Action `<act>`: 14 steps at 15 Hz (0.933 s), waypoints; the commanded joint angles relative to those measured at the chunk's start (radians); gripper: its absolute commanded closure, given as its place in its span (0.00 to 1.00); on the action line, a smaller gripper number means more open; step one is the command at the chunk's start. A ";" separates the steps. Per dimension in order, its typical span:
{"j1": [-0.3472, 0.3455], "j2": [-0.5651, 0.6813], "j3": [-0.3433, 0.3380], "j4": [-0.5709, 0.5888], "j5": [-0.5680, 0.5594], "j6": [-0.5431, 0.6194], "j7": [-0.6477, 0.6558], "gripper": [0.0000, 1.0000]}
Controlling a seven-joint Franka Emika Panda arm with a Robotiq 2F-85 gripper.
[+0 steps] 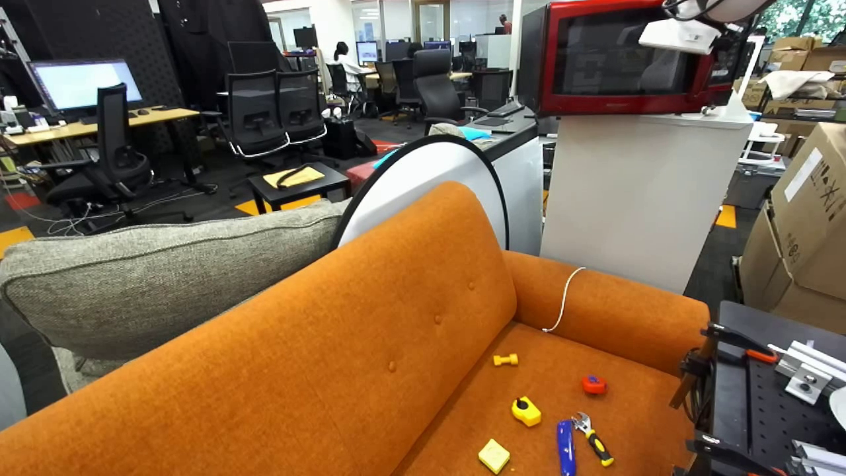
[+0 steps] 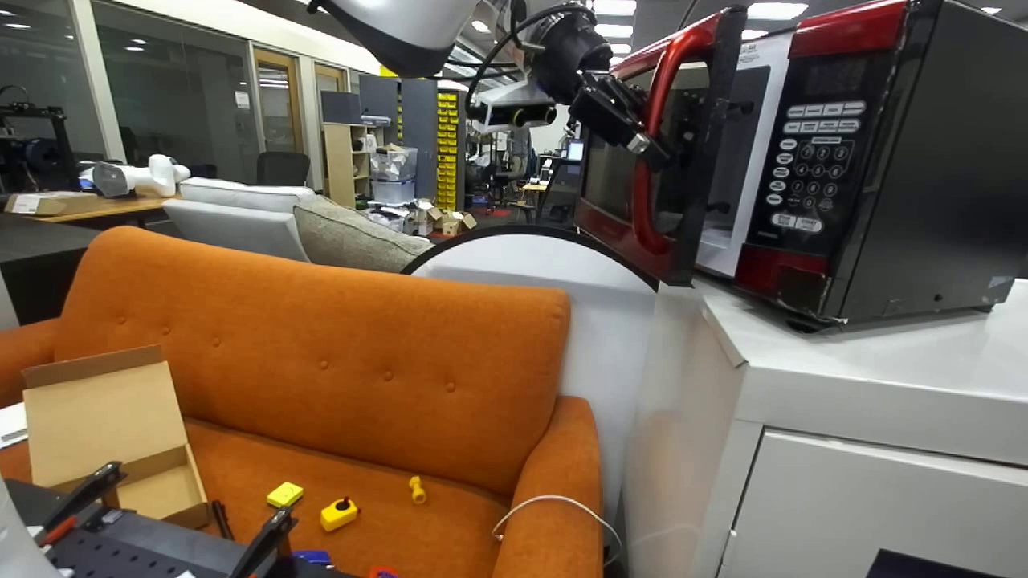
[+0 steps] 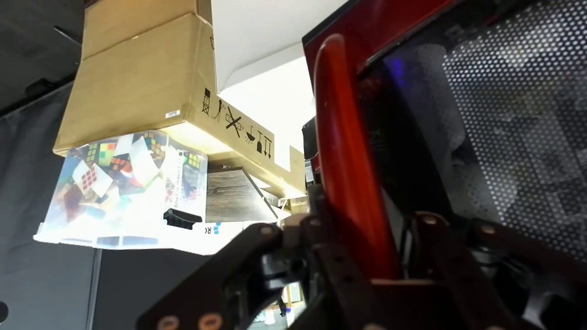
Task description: Close the microwave
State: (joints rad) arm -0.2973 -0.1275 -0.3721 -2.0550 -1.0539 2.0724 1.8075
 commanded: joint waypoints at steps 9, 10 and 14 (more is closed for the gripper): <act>-0.060 0.121 -0.020 0.160 0.147 0.081 -0.026 0.92; -0.063 0.137 -0.021 0.182 0.177 0.069 -0.038 0.92; -0.076 0.188 -0.027 0.259 0.261 0.060 -0.081 0.92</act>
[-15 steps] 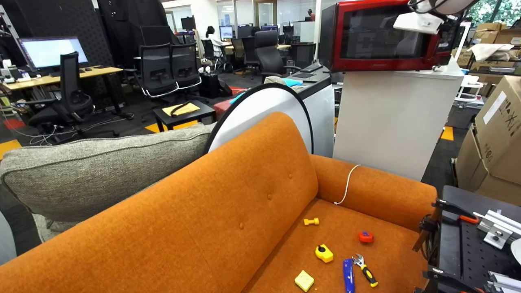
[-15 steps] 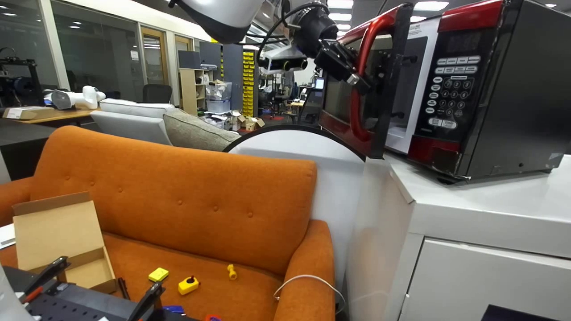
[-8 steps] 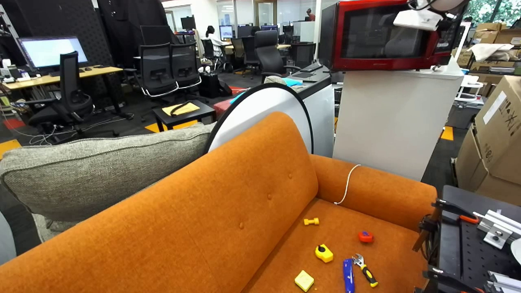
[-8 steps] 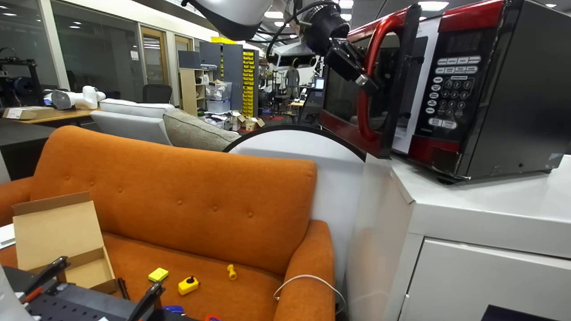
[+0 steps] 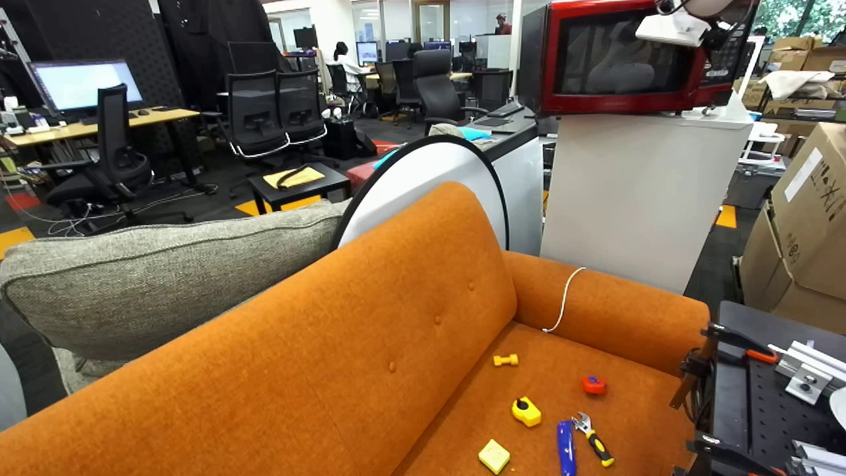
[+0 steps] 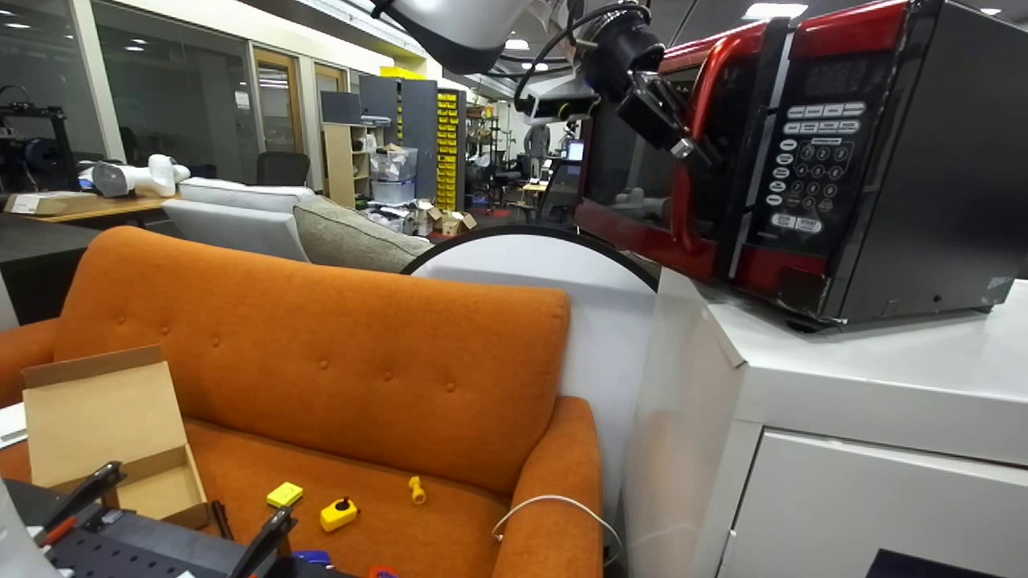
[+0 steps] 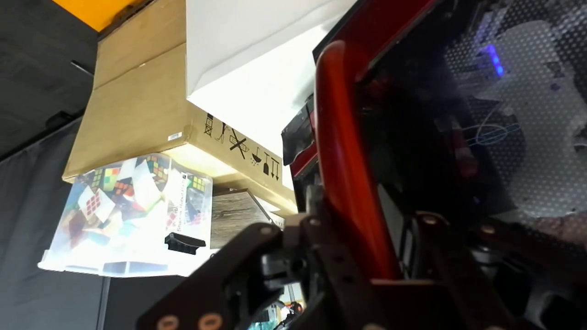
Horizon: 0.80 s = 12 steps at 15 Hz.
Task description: Close the microwave
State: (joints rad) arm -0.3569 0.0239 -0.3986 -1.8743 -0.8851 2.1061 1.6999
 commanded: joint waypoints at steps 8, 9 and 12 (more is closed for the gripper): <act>-0.030 0.105 -0.012 0.172 0.200 -0.005 -0.012 0.92; -0.031 0.109 -0.013 0.176 0.206 -0.005 -0.014 0.92; -0.034 0.120 -0.015 0.188 0.228 -0.014 -0.020 0.92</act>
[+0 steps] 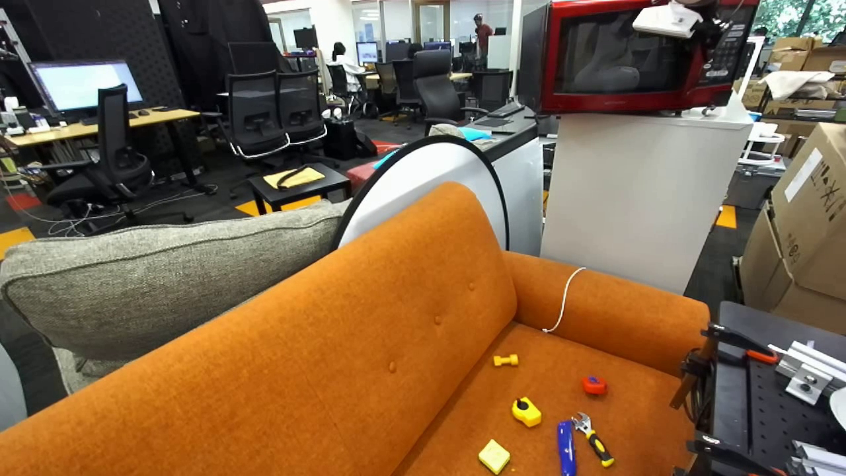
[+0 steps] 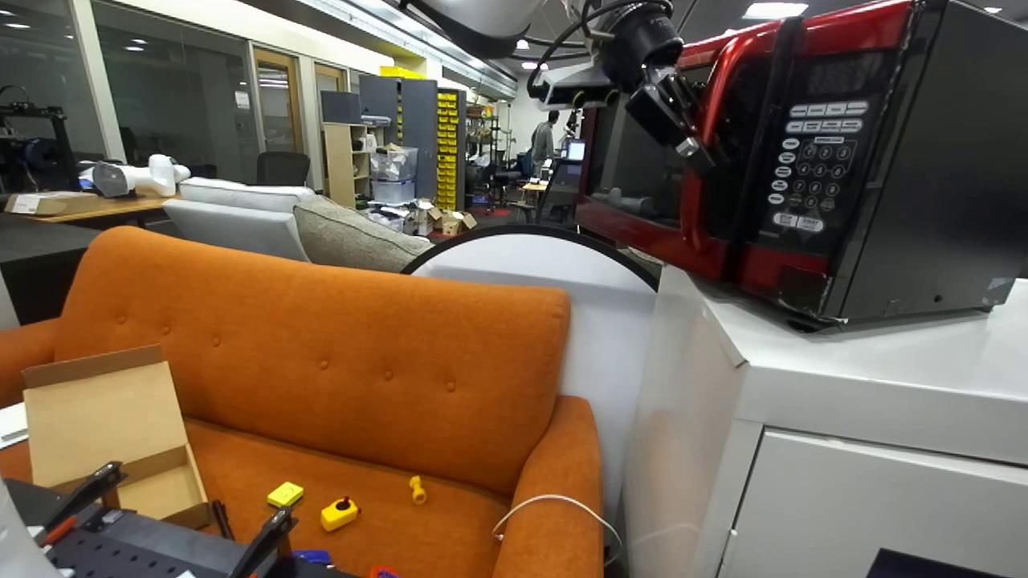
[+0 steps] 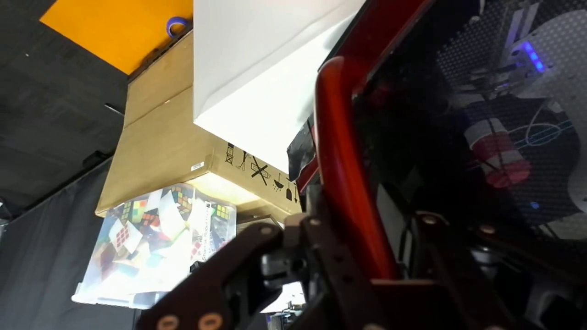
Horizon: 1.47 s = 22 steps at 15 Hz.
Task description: Close the microwave
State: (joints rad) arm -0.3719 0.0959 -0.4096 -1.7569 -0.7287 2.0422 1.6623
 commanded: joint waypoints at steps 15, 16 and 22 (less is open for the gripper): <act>-0.039 0.175 -0.027 0.247 0.238 0.005 -0.074 0.92; -0.040 0.180 -0.029 0.255 0.246 0.006 -0.075 0.92; -0.046 0.201 -0.037 0.294 0.315 -0.009 -0.088 0.92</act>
State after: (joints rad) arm -0.3913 0.2462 -0.4387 -1.5439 -0.4955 1.9954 1.5594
